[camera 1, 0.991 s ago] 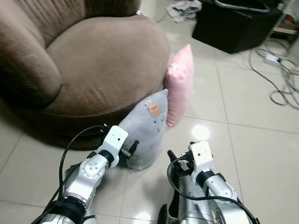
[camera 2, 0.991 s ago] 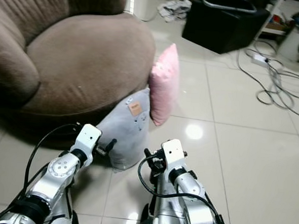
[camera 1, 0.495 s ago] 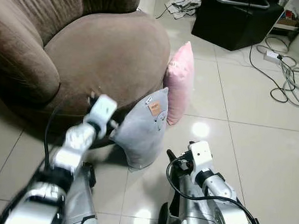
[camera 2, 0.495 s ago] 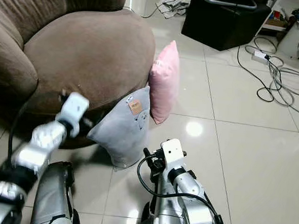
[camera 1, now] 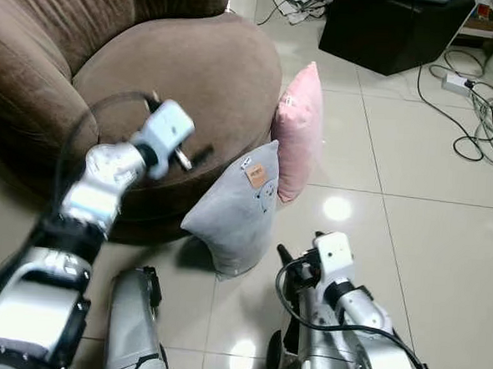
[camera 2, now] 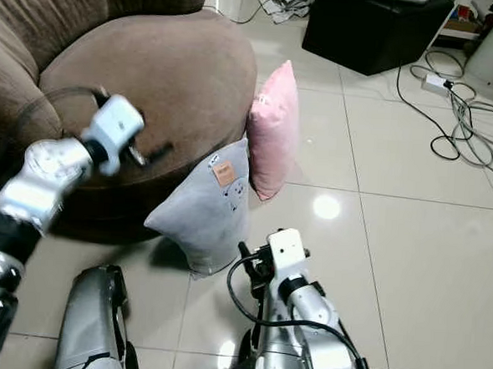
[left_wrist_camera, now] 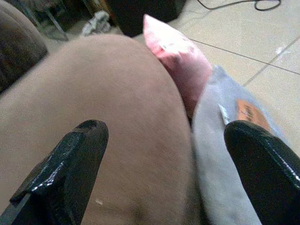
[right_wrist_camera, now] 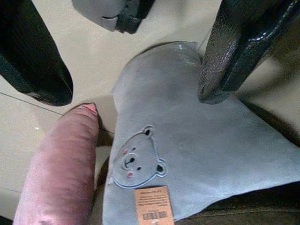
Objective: Move the pillow to the sofa from floor
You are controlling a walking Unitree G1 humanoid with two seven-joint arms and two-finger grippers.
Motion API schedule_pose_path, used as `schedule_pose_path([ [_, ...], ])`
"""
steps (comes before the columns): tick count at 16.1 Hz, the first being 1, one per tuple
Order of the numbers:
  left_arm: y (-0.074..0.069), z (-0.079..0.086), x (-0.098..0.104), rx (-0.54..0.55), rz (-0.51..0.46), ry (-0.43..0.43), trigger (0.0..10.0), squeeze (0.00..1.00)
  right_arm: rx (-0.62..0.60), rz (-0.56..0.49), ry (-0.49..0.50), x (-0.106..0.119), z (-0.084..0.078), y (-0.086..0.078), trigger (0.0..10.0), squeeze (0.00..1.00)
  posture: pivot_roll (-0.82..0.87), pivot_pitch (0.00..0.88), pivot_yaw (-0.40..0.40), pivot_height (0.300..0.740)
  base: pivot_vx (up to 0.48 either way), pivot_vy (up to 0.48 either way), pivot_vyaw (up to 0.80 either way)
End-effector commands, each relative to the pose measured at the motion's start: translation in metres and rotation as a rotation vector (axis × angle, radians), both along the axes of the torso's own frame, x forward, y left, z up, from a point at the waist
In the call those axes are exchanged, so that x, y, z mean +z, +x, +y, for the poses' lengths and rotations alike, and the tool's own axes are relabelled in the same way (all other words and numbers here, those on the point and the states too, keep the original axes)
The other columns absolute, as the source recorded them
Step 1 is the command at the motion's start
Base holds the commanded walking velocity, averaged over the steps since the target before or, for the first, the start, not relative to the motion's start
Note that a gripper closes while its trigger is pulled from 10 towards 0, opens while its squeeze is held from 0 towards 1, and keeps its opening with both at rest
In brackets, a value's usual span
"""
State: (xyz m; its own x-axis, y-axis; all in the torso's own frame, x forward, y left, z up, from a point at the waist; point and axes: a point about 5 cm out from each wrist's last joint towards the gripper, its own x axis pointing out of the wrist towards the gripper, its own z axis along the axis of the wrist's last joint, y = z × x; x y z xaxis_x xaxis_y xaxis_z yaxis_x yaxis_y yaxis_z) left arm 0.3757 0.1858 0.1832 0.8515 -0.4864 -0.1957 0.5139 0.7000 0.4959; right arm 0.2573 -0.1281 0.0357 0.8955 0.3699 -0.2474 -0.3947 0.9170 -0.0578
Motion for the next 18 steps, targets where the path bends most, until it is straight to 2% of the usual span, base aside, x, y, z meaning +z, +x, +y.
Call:
schedule_pose_path([
  [1, -0.002, -0.001, -0.009, -0.032, 0.058, 0.045, 10.0, 0.0, -0.036, 0.017, -0.008, -0.002, -0.01, 0.0, 10.0, 0.0, -0.08, 0.166, -0.043, 0.487, 0.0, 0.0, 0.0],
  [4, -0.002, 0.006, -0.005, -0.062, 0.083, 0.131, 10.0, 0.0, -0.043, 0.008, -0.007, 0.001, -0.01, 0.003, 10.0, 0.0, -0.08, 0.173, -0.043, 0.487, 0.0, 0.0, 0.0],
  [6, -0.001, 0.01, -0.007, -0.05, 0.081, 0.118, 10.0, 0.0, -0.043, 0.006, -0.011, 0.002, -0.01, 0.004, 10.0, 0.0, -0.08, 0.173, -0.042, 0.487, 0.0, 0.0, 0.0],
  [8, -0.008, 0.012, -0.024, -0.091, 0.143, 0.154, 10.0, 0.0, -0.045, 0.007, -0.013, 0.002, -0.011, 0.004, 10.0, 0.0, -0.08, 0.176, -0.043, 0.487, 0.0, 0.0, 0.0],
  [13, -0.022, 0.002, -0.073, -0.237, 0.327, 0.34, 10.0, 0.0, -0.035, 0.002, -0.017, 0.005, -0.01, 0.007, 10.0, 0.0, -0.08, 0.2, -0.046, 0.487, 0.0, 0.0, 0.0],
  [18, -0.023, -0.007, -0.094, -0.209, 0.372, 0.406, 10.0, 0.0, -0.054, -0.02, -0.012, 0.011, -0.013, 0.005, 10.0, 0.0, -0.11, 0.222, -0.029, 0.487, 0.0, 0.0, 0.0],
])
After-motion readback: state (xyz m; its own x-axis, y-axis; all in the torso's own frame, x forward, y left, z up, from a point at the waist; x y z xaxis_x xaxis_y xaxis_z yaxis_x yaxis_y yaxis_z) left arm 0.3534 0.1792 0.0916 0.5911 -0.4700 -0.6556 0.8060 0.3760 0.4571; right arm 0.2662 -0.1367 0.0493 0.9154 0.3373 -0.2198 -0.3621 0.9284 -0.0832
